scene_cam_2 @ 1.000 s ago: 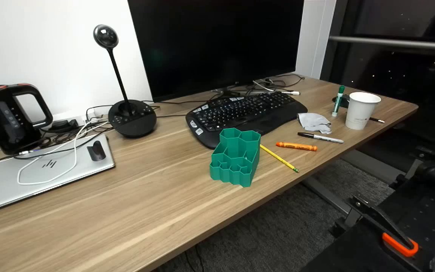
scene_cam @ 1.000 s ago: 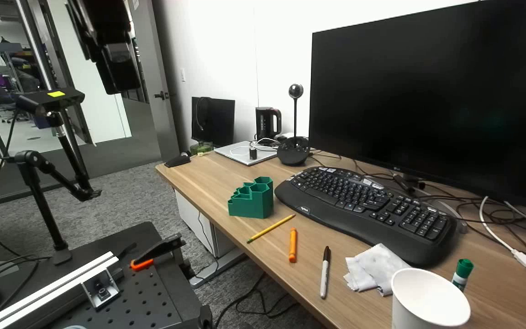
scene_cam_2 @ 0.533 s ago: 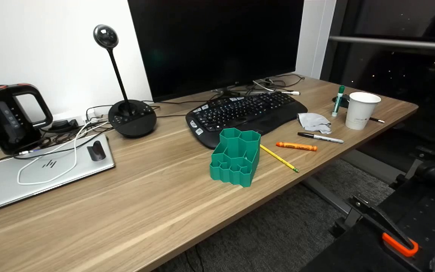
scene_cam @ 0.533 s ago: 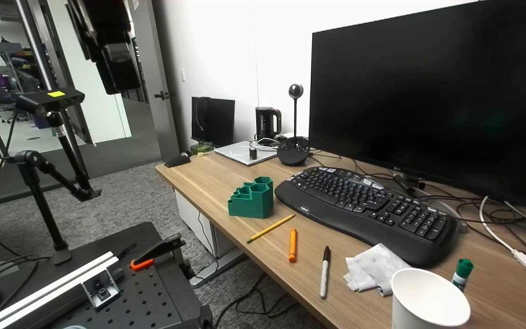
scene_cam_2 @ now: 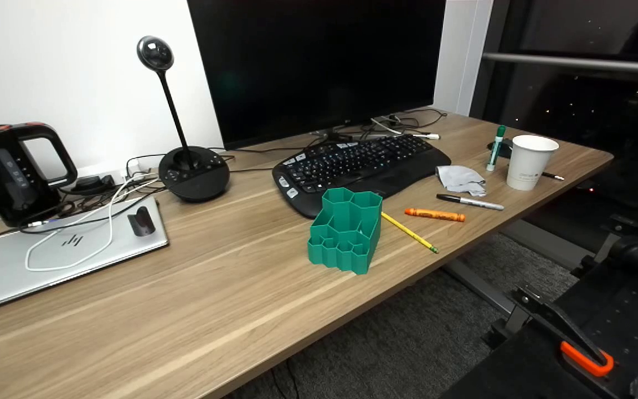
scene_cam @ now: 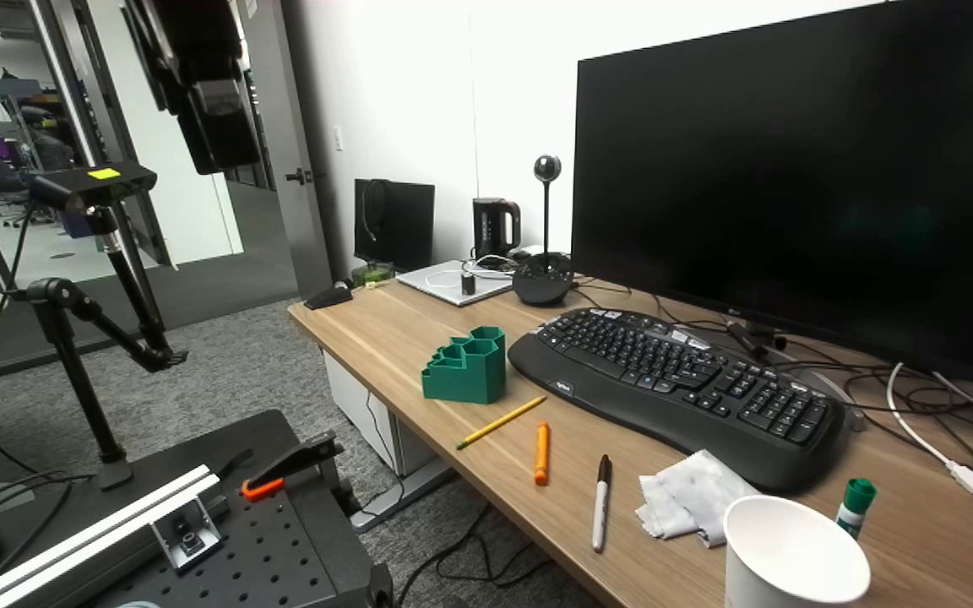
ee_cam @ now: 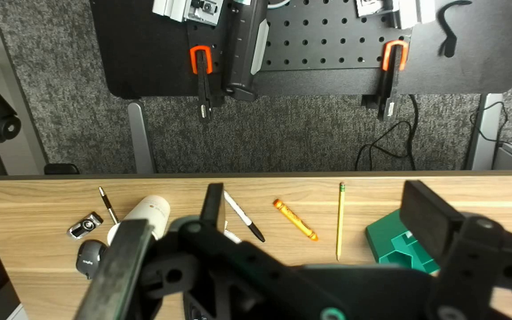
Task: Move the cup to the right side of the table
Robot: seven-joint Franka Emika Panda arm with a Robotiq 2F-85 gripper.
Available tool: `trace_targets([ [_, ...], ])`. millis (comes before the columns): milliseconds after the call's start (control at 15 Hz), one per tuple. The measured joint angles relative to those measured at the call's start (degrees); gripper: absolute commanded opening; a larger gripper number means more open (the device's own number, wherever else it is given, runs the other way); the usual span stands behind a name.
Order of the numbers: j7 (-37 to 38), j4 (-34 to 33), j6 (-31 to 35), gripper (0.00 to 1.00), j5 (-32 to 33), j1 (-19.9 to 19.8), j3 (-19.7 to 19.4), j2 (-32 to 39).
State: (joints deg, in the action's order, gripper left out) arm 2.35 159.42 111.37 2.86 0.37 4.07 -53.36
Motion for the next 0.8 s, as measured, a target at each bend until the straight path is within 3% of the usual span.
trace_targets([
  [400,-0.06,-0.23,1.64,1.00,0.77,-0.36,-0.39,1.35],
  [800,-3.09,-4.56,16.82,1.00,5.46,-6.37,-6.68,15.83],
])
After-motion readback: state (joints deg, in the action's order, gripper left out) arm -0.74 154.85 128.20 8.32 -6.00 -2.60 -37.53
